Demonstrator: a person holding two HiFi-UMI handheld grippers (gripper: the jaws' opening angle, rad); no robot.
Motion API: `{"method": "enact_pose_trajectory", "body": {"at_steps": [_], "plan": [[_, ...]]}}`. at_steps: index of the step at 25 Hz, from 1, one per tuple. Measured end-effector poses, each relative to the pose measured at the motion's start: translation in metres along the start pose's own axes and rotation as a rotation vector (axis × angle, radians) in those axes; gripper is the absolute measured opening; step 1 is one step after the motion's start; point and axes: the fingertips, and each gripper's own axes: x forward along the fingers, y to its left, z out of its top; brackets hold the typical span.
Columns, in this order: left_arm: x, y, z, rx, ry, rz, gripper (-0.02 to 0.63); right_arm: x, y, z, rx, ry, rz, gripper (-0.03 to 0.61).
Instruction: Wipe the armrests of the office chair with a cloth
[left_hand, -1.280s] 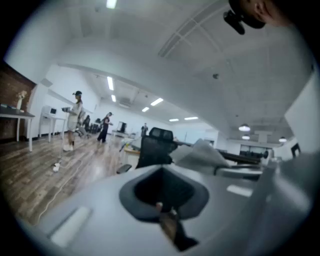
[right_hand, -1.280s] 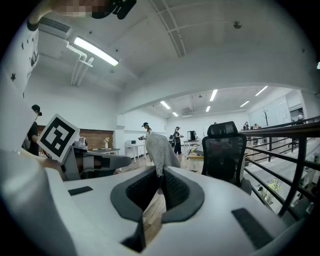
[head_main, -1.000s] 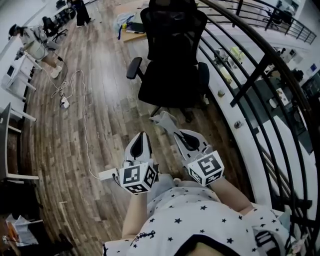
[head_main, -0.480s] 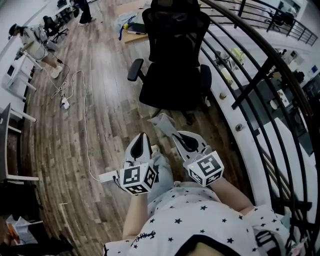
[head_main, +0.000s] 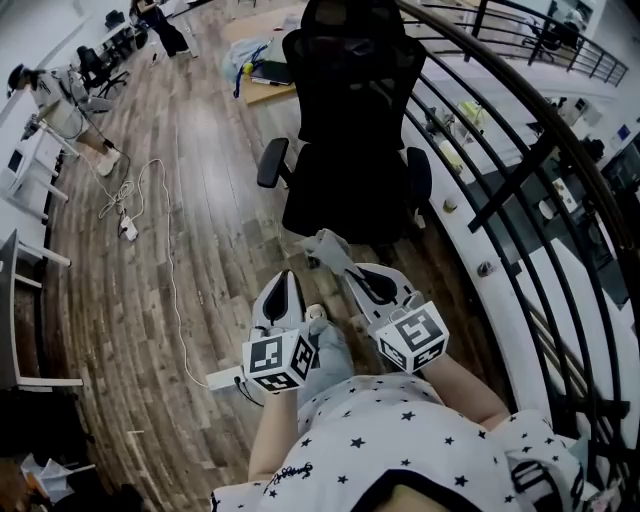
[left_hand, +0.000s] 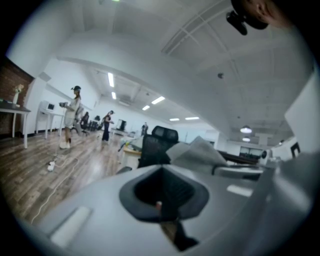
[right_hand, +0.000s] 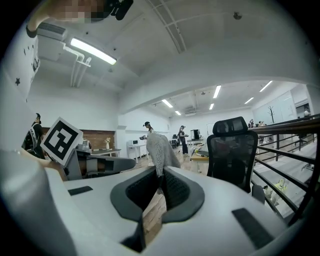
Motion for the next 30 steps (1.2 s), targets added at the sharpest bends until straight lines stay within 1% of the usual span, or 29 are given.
{"method": "enact_pose_trajectory", "body": {"at_steps": [7,17,23,30], "plan": [[0.055,0.042,0.014,-0.001,0.024,-0.014,0.006,0.064,-0.029,0.018,0.006,-0.004,-0.033,0.028],[0.131,0.099,0.043,-0.007,0.051,-0.054,0.006,0.156,-0.061,0.045,0.005,0.001,-0.061,0.028],[0.171,0.129,0.052,-0.011,0.061,-0.077,0.006,0.197,-0.080,0.049,0.005,0.005,-0.093,0.028],[0.215,0.154,0.052,-0.014,0.084,-0.102,0.006,0.238,-0.107,0.047,0.013,0.026,-0.121,0.028]]}}
